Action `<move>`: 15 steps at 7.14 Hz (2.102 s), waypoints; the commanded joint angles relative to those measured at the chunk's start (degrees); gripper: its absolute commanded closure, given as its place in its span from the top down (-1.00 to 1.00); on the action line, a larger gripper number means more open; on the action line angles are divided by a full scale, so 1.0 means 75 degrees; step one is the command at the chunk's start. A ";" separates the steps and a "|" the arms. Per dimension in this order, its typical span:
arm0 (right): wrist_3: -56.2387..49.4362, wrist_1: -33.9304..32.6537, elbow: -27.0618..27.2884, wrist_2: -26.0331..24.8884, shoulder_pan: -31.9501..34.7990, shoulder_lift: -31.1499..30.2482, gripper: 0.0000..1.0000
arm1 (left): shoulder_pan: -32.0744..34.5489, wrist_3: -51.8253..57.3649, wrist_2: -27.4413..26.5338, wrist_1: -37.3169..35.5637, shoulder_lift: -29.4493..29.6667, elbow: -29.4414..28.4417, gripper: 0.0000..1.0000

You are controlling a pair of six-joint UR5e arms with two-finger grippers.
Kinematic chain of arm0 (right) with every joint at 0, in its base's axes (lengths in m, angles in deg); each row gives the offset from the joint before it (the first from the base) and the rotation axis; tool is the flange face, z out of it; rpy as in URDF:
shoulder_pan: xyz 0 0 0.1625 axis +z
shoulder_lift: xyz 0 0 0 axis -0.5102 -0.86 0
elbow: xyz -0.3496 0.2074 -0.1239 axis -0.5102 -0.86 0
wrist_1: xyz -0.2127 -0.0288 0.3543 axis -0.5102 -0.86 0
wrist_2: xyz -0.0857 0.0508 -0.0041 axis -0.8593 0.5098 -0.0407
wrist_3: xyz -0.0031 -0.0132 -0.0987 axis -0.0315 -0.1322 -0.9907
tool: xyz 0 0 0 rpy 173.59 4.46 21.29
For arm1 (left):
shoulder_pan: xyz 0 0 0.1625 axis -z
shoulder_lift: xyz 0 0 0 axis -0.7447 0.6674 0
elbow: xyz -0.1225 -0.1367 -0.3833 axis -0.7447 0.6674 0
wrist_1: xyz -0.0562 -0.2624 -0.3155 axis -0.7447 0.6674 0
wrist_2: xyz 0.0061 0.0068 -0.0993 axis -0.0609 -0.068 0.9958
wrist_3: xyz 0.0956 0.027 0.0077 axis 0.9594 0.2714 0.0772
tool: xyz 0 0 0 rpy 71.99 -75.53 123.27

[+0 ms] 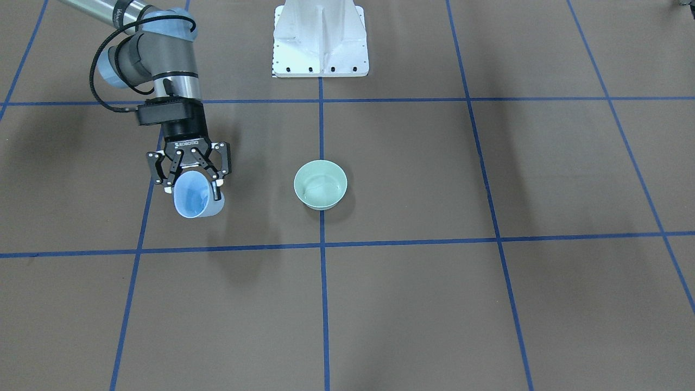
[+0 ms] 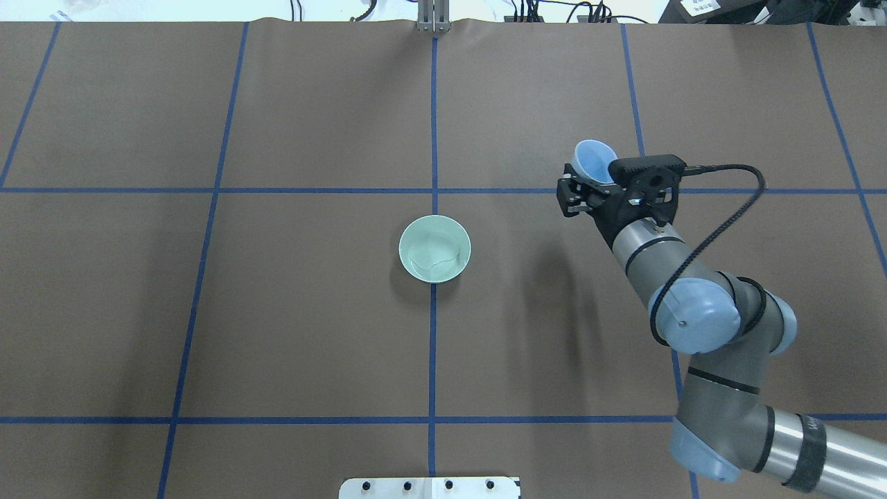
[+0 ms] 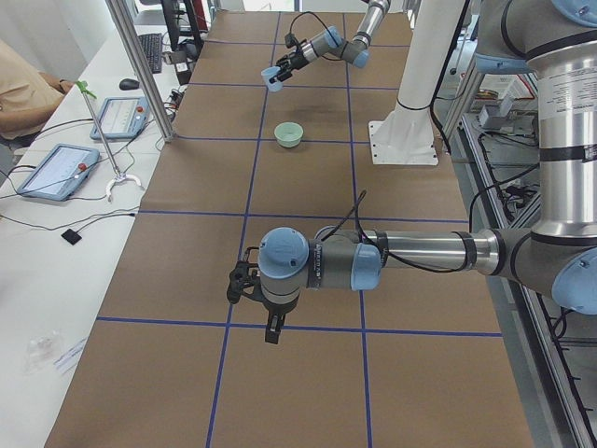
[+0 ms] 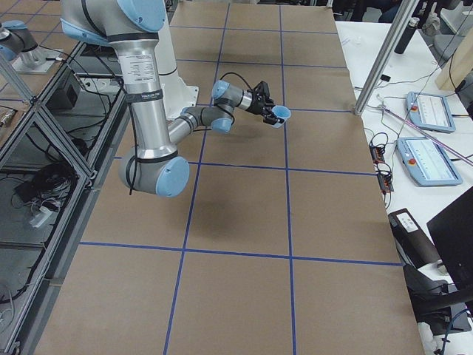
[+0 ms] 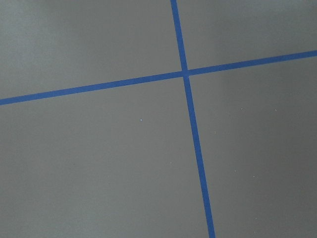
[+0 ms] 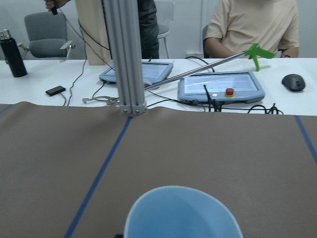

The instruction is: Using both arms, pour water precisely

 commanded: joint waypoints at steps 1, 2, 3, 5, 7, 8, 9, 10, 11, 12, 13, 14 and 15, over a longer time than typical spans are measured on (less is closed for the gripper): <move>0.0023 0.1457 -0.0169 -0.0626 -0.0025 -0.1522 -1.00 | 0.0000 0.0000 0.0040 0.0003 0.0011 -0.0001 1.00; 0.0023 0.1811 -0.0553 -0.0942 -0.0025 -0.1714 -1.00 | 0.0000 0.0000 0.0040 0.0003 0.0012 -0.0001 1.00; 0.0034 0.2244 -0.1207 -0.1270 -0.0025 -0.1727 -0.93 | 0.0000 0.0000 0.0040 0.0003 0.0012 -0.0001 1.00; -0.0094 0.4055 -0.2752 -0.1390 -0.0025 -0.1820 -0.74 | -0.0012 0.0000 0.0040 0.0003 0.0023 -0.0001 1.00; -0.0585 0.4381 -0.2959 -0.1438 -0.0025 -0.1868 0.64 | -0.0012 0.0000 0.0040 0.0003 0.0035 -0.0001 1.00; -0.0621 0.4381 -0.2971 -0.1473 -0.0013 -0.1868 0.99 | -0.0012 0.0000 0.0040 0.0003 0.0047 -0.0001 1.00; -0.0773 0.4381 -0.2959 -0.1473 -0.0013 -0.1868 1.00 | -0.0012 0.0000 0.0040 0.0003 0.0058 -0.0012 1.00; -0.0797 0.4381 -0.2924 -0.1473 -0.0013 -0.1856 1.00 | -0.0024 -0.0012 0.0051 -0.0008 0.0093 -0.0024 1.00; -0.0855 0.4392 -0.2878 -0.1473 0.0080 -0.1833 1.00 | -0.0012 -0.0012 0.0051 -0.0008 0.0094 -0.0024 1.00; -0.0937 0.4392 -0.2773 -0.1473 0.0243 -0.1821 1.00 | -0.0012 -0.0012 0.0051 -0.0008 0.0105 -0.0024 1.00; -0.1019 0.4392 -0.2540 -0.1427 0.0488 -0.1833 1.00 | -0.0012 -0.0023 0.0051 -0.0008 0.0105 -0.0024 1.00; -0.1067 0.4392 -0.2294 -0.1380 0.0711 -0.1833 1.00 | -0.0024 -0.0024 0.0051 -0.0008 0.0105 -0.0024 1.00; -0.1171 0.4381 -0.2175 -0.0996 0.1004 -0.1833 1.00 | -0.0012 -0.0024 0.0051 -0.0008 0.0105 -0.0012 1.00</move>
